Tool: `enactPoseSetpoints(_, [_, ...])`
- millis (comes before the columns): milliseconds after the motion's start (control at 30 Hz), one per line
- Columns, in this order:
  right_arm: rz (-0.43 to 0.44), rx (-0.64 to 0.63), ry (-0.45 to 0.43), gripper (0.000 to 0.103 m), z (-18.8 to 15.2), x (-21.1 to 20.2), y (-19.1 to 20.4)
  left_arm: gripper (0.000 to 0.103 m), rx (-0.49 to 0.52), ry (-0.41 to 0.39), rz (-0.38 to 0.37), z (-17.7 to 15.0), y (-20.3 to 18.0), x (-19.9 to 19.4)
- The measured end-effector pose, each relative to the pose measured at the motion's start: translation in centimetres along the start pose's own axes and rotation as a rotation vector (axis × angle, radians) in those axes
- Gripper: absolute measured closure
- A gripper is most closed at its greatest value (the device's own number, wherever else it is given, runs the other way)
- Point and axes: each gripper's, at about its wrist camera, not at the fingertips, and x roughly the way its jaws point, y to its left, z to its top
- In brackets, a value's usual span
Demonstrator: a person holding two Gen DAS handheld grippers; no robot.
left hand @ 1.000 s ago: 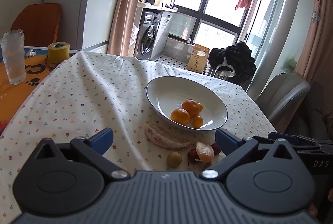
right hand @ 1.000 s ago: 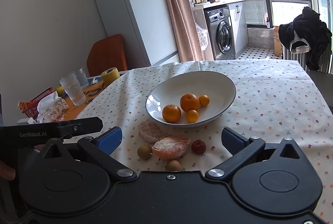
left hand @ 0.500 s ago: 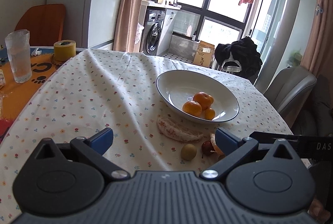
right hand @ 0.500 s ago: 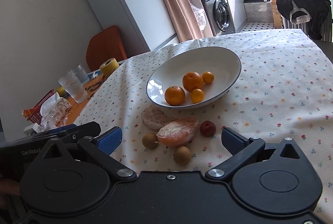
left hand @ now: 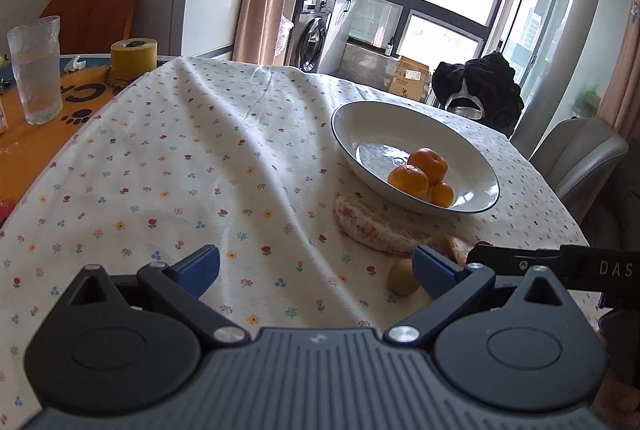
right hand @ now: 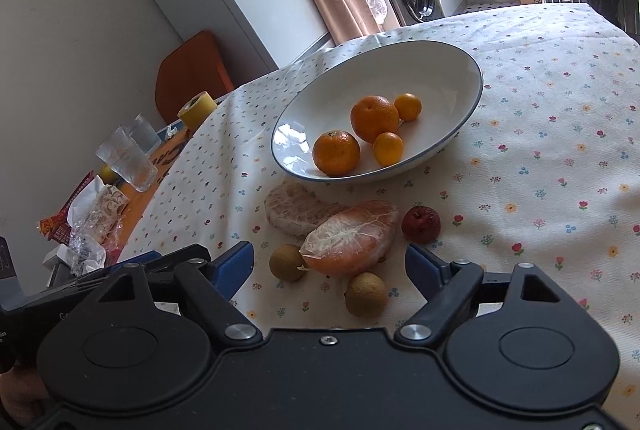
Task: Organize fruits
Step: 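Grasp the plastic-wrapped pomelo piece with the right tool while the left tool grasps a brown kiwi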
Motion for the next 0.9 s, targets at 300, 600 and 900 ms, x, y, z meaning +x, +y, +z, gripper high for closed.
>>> enactPoseSetpoints(300, [-0.013,0.045,0.034,0.027,0.3,2.1,-0.3,0.002,0.001,0.019,-0.022,0.0,0.2,1.4])
enactPoseSetpoints(600, [-0.035,0.035,0.031,0.041,0.9,3.4,-0.3,0.002,-0.010,0.032,-0.031,-0.2,0.5,2.3])
enactPoseSetpoints(900, [-0.063,-0.017,0.027,0.062,0.7,3.1,-0.7,0.007,0.024,0.025,-0.072,-0.4,-1.1,2.6])
